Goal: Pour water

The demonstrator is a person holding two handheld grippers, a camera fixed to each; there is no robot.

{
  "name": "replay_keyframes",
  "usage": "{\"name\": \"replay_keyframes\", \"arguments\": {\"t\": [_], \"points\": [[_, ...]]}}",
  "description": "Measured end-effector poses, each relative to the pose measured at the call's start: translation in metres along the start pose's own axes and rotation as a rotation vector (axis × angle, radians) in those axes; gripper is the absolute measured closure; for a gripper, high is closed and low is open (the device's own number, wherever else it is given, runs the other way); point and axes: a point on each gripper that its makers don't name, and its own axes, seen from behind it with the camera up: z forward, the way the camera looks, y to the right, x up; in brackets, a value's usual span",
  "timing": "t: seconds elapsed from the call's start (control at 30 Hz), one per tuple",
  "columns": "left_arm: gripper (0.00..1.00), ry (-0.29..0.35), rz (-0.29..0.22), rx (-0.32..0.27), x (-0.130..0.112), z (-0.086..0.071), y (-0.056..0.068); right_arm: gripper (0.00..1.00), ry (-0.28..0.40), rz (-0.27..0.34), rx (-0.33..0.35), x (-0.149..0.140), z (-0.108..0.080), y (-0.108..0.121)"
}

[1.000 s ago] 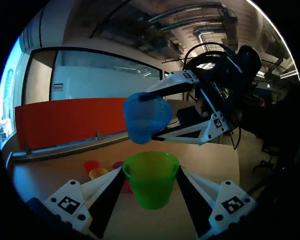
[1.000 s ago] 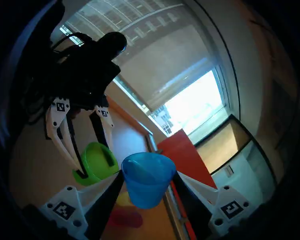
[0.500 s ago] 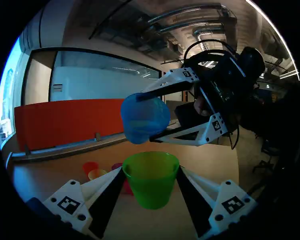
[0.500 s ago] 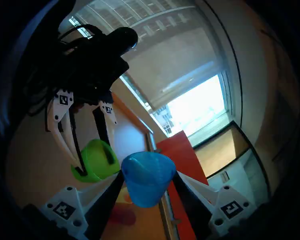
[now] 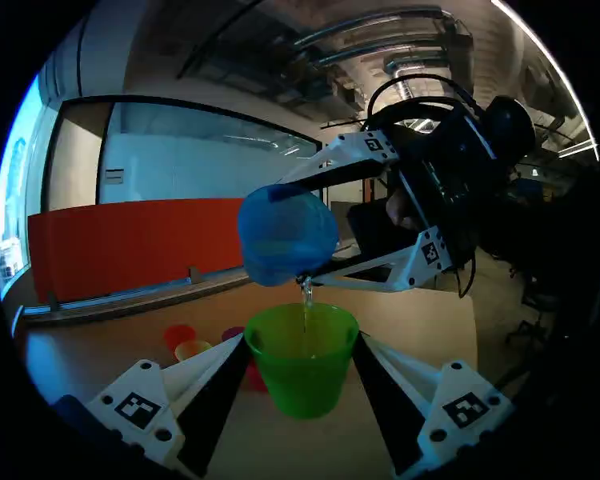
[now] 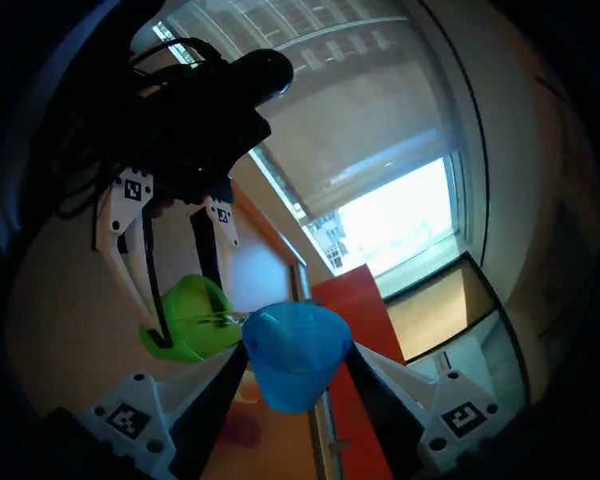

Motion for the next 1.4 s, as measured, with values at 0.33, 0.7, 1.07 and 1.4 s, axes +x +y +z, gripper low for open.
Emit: {"name": "replay_keyframes", "arguments": {"t": [0.33, 0.7, 1.07, 1.4], "points": [[0.13, 0.002, 0.003, -0.005, 0.0020, 0.0008, 0.0018, 0.10, -0.004, -0.035, -0.002, 0.0001, -0.0002, 0.0016], [0.13, -0.001, 0.004, -0.002, -0.0004, 0.0005, 0.0008, 0.10, -0.009, -0.074, -0.005, -0.0001, 0.0001, 0.0038], [0.13, -0.004, 0.007, -0.005, -0.0009, 0.0003, 0.0020, 0.10, -0.017, -0.115, -0.010, -0.0003, 0.0016, 0.0068], [0.13, -0.008, 0.008, -0.006, -0.0039, 0.0005, 0.0030, 0.10, -0.021, -0.144, -0.020, -0.0018, 0.0036, 0.0099]]}}
